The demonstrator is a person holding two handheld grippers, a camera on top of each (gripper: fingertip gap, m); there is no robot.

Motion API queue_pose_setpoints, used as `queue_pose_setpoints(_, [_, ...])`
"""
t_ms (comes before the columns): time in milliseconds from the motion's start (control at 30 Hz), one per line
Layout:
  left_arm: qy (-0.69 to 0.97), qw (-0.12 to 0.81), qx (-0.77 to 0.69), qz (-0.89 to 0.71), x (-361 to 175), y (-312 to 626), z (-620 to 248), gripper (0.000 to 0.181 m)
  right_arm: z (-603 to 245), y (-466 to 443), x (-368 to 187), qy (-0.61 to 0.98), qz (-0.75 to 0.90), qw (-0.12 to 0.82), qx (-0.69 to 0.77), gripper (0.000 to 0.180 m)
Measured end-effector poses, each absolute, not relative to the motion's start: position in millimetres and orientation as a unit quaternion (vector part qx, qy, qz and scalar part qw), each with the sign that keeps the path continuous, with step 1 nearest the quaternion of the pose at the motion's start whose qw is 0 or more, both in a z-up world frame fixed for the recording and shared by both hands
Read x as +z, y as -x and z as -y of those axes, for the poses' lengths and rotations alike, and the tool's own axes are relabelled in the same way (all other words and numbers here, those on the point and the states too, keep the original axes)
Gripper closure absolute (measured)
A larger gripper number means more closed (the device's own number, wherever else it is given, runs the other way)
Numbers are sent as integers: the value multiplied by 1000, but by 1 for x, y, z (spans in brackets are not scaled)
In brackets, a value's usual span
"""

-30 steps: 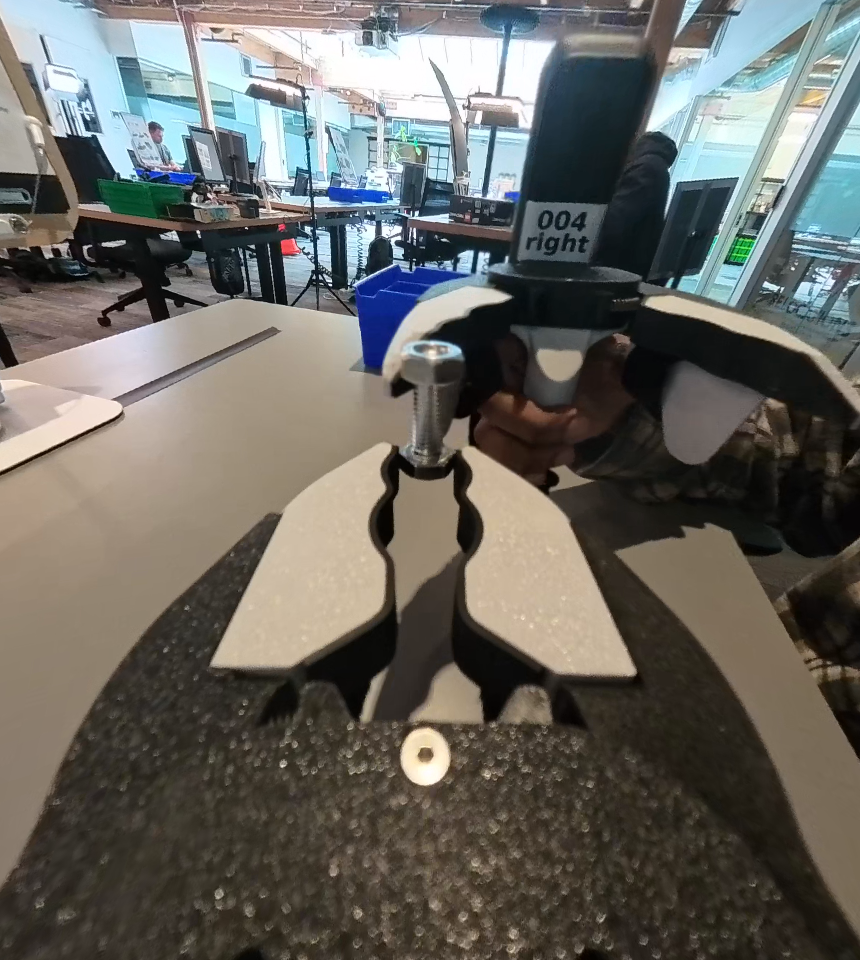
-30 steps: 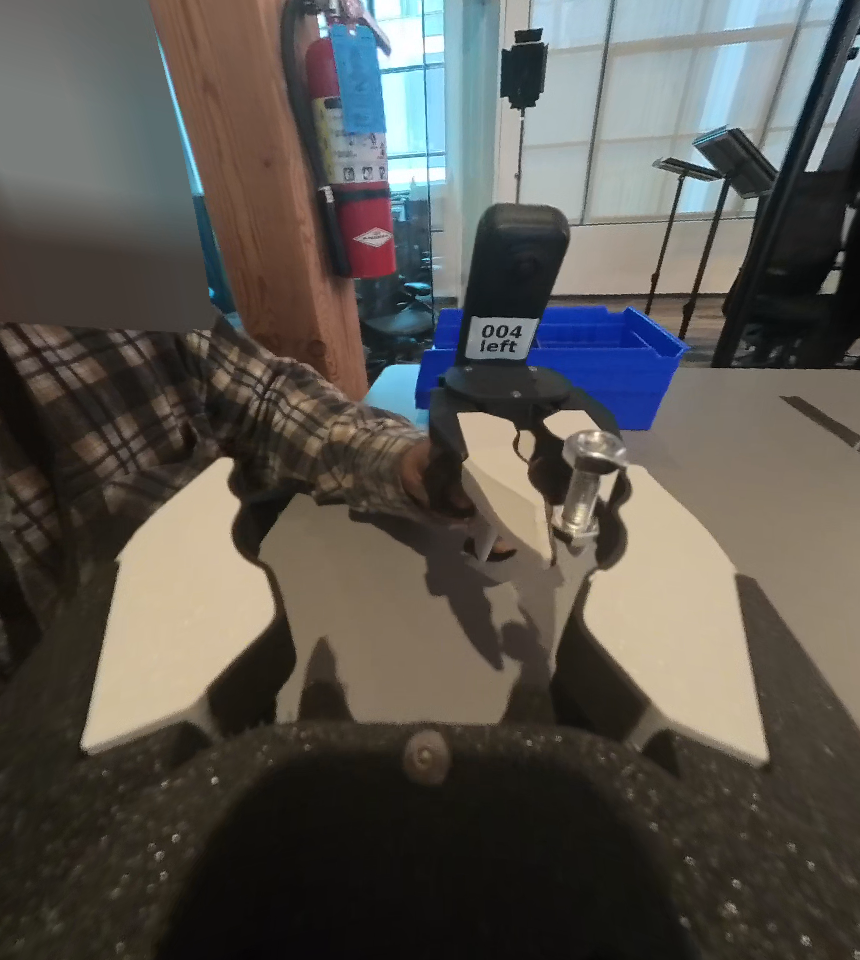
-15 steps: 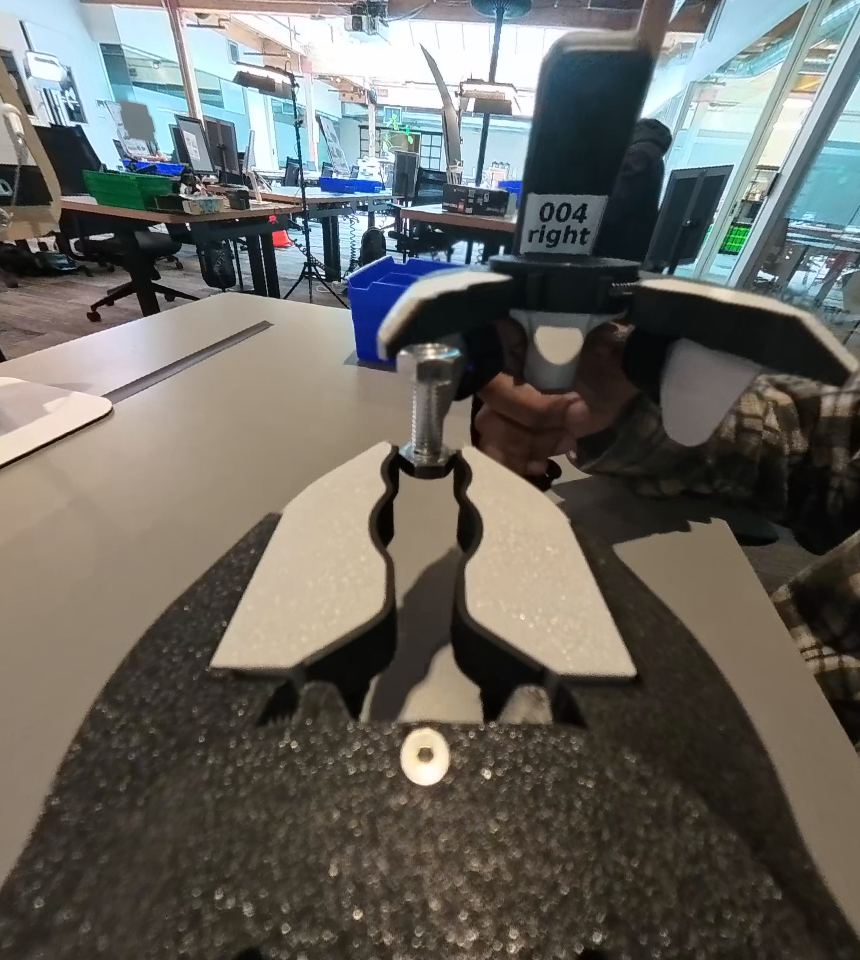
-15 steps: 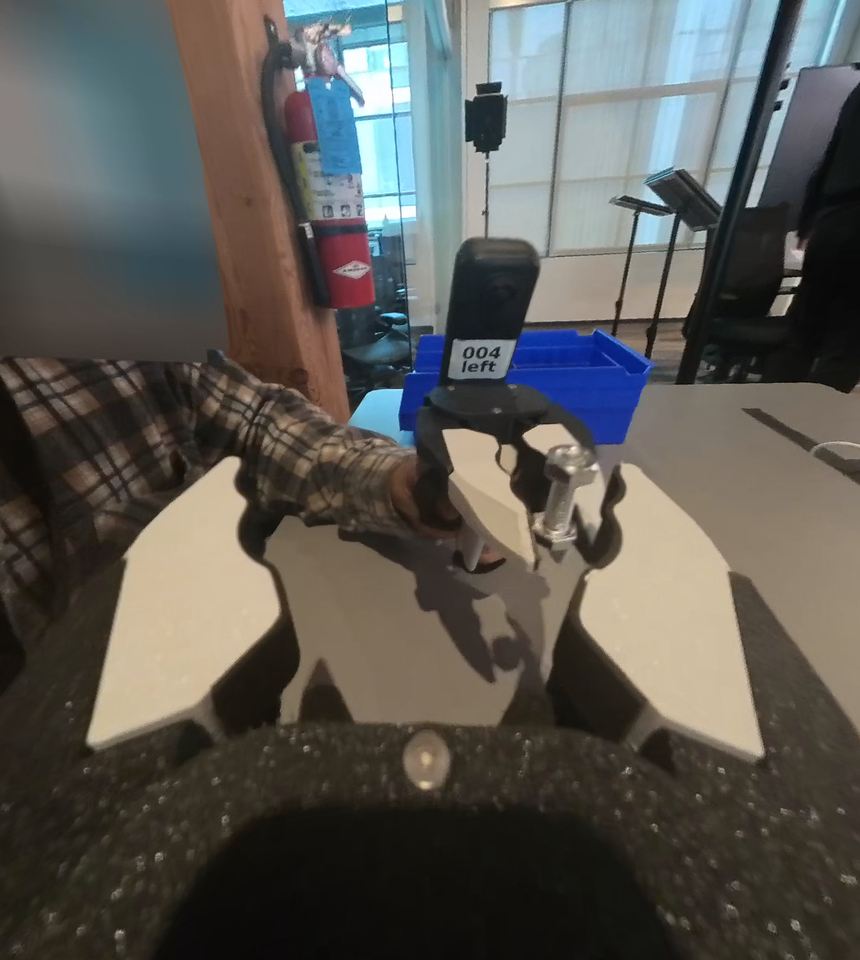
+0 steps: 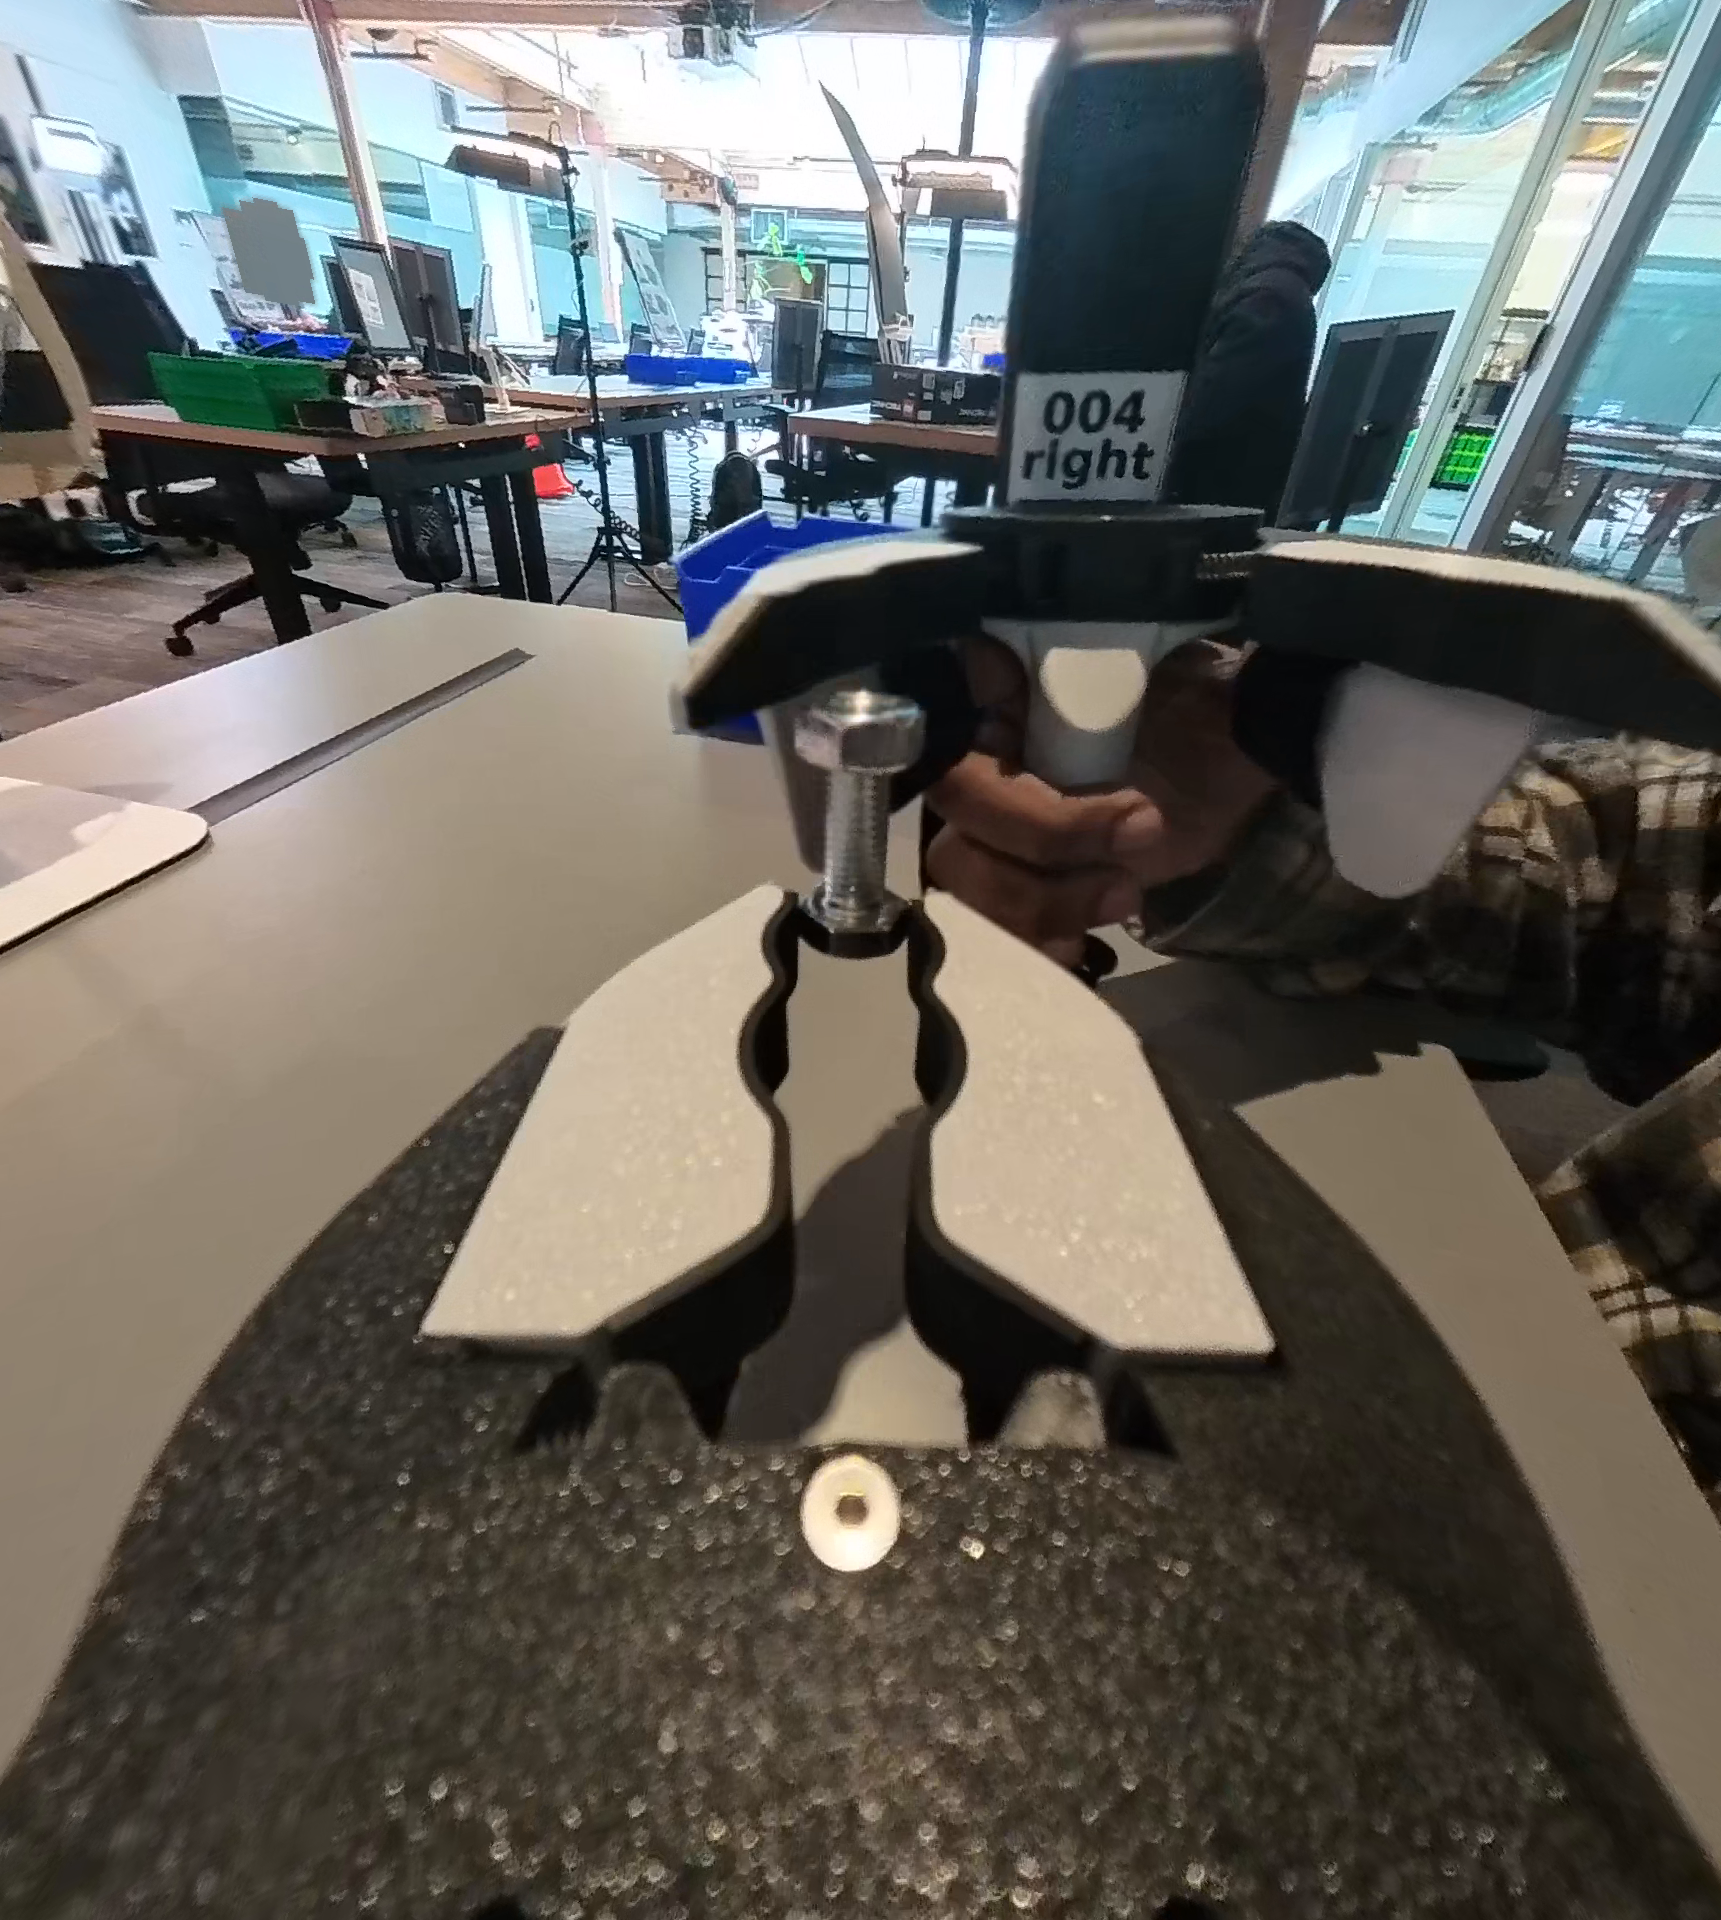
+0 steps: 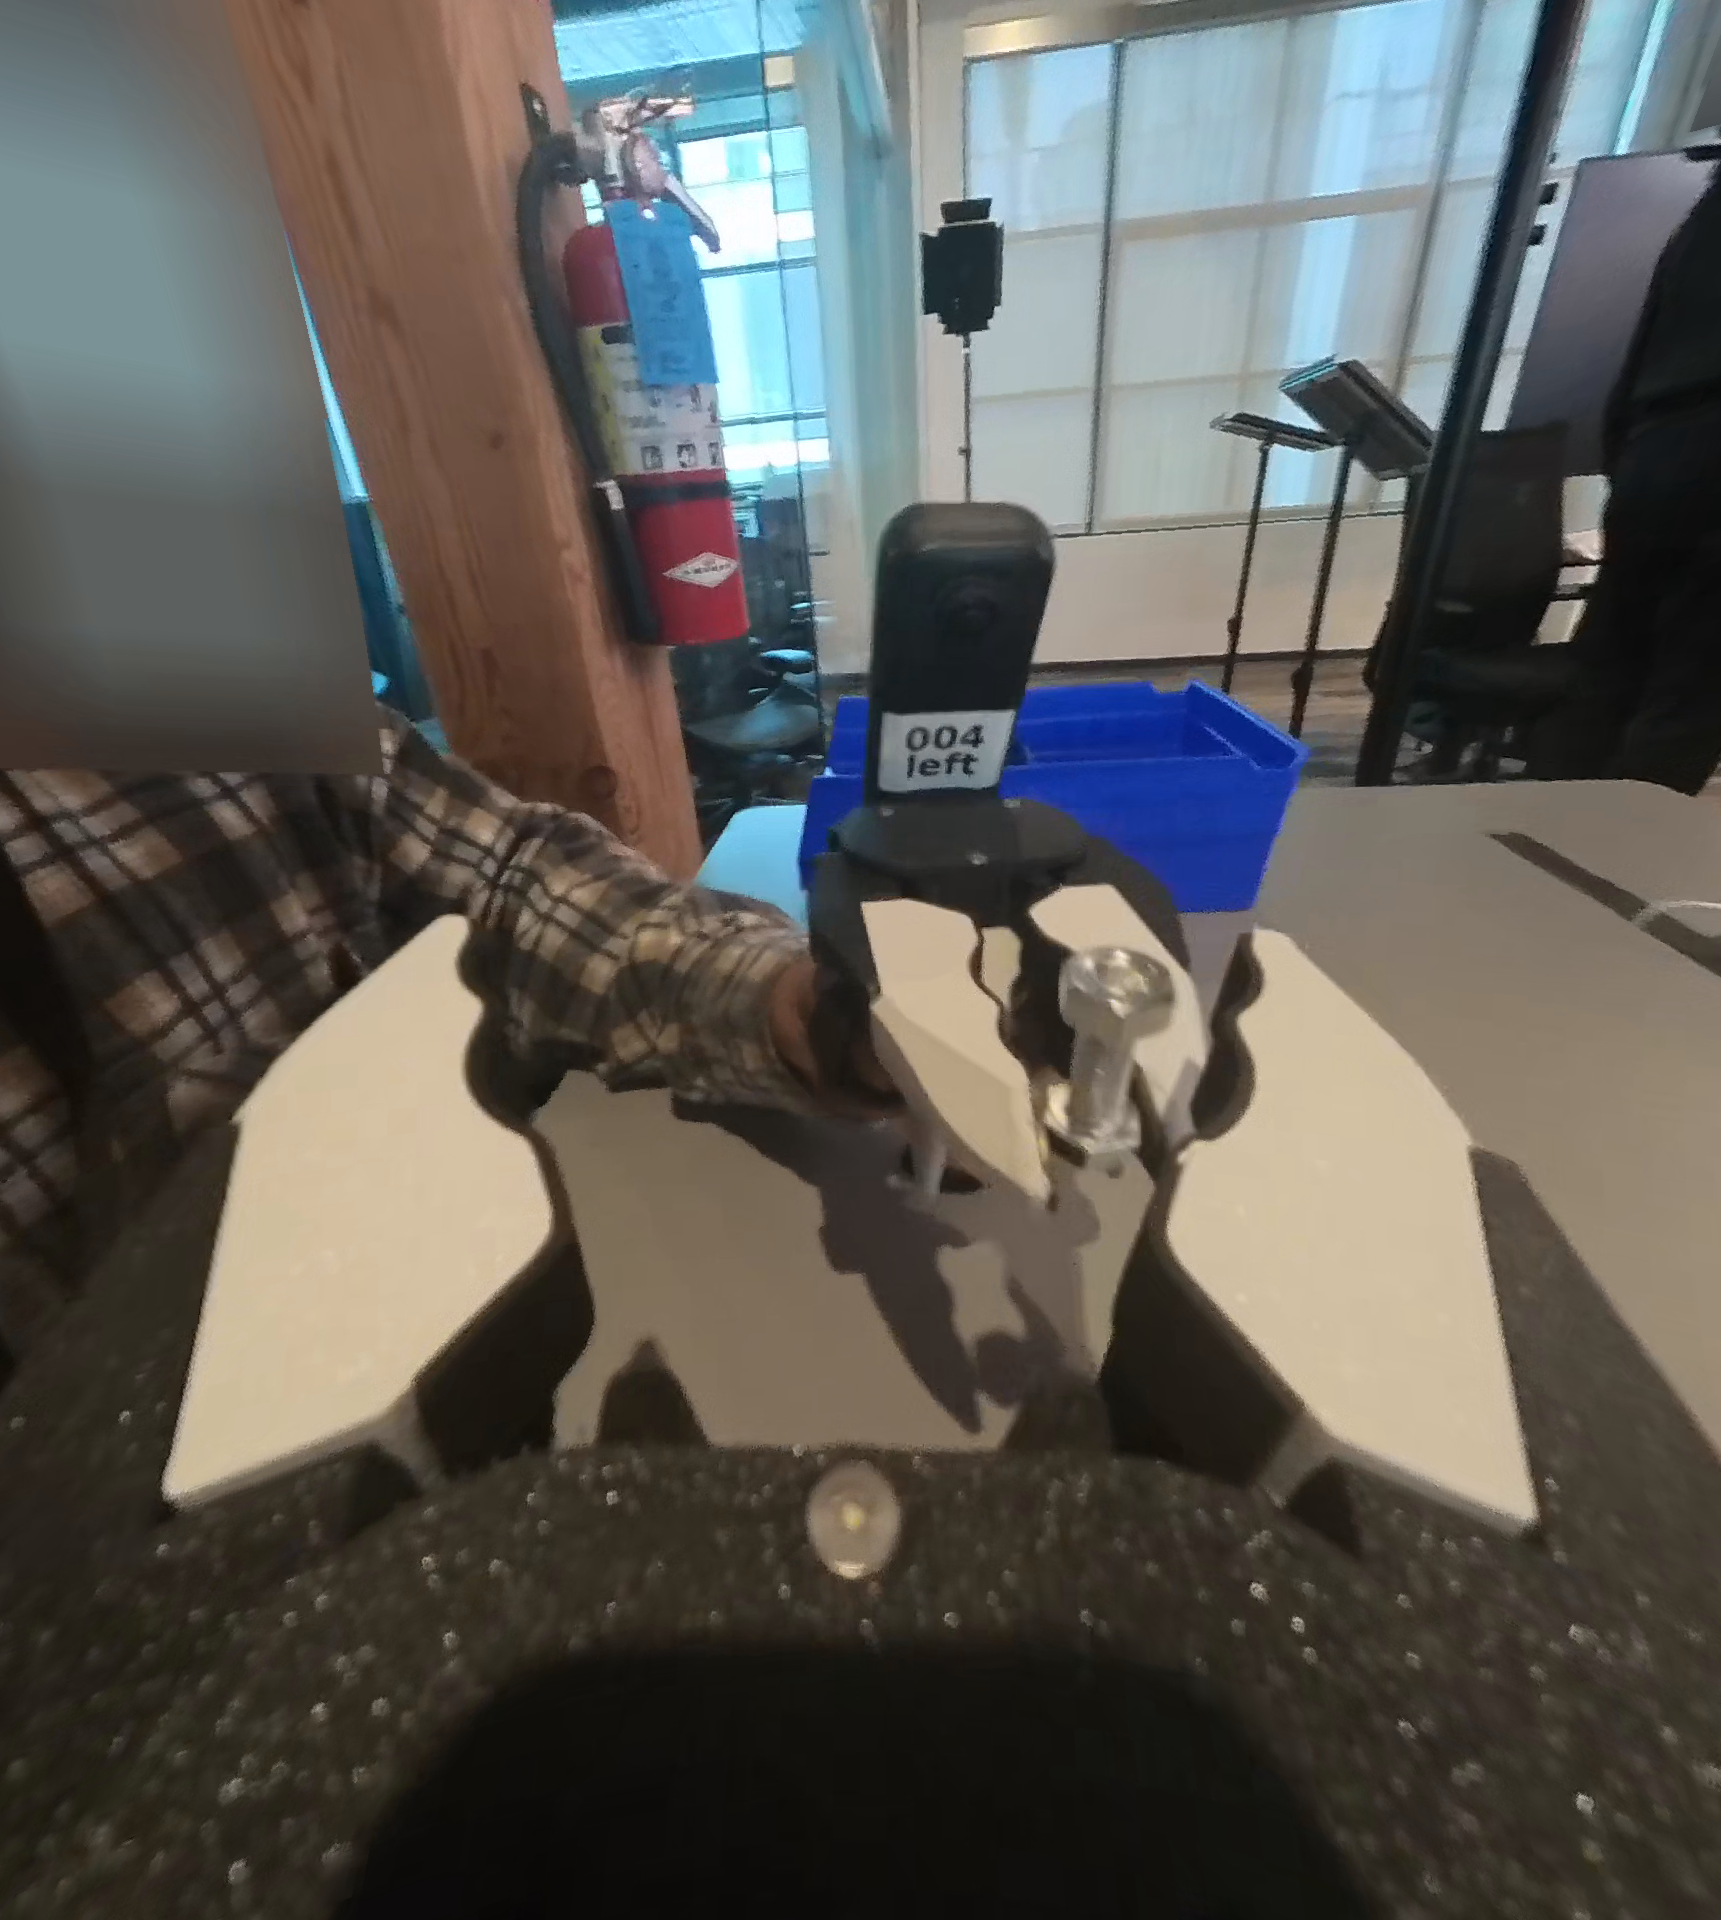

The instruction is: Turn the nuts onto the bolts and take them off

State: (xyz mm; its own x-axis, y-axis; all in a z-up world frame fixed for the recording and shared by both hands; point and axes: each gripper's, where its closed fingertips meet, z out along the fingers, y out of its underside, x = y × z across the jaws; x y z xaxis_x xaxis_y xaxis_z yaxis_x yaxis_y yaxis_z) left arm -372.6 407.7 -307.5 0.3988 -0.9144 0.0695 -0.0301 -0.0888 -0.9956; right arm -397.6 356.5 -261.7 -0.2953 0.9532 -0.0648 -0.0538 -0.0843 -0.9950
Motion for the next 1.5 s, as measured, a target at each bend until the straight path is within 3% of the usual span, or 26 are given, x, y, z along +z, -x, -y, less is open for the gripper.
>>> queue_pose_setpoints(133, [629,558,-388,-378,-310,373,-410,162,-348,395,-268,425,540,418,594,46])
queue_pose_setpoints(233, [630,558,-389,-374,-309,375,-412,162,-352,384,-270,437,527,427,591,52])
queue_pose_setpoints(500, [627,560,-384,-381,-309,371,-409,162,-347,399,-268,429,534,411,602,46])
queue_pose_setpoints(633, [630,561,-385,-374,-307,375,-411,162,-346,384,-270,440,527,431,586,53])
queue_pose_setpoints(967, [628,565,-382,-375,-305,374,-410,162,-344,397,-270,442,537,426,578,46])
queue_pose_setpoints(1067, [630,560,-385,-375,-307,375,-410,162,-345,384,-270,448,522,443,575,52])
queue_pose_setpoints(1367, [629,562,-384,-377,-307,373,-409,162,-344,398,-272,446,533,425,580,46])
queue_pose_setpoints(1500, [635,557,-387,-370,-309,377,-413,162,-345,380,-273,457,511,444,577,51])
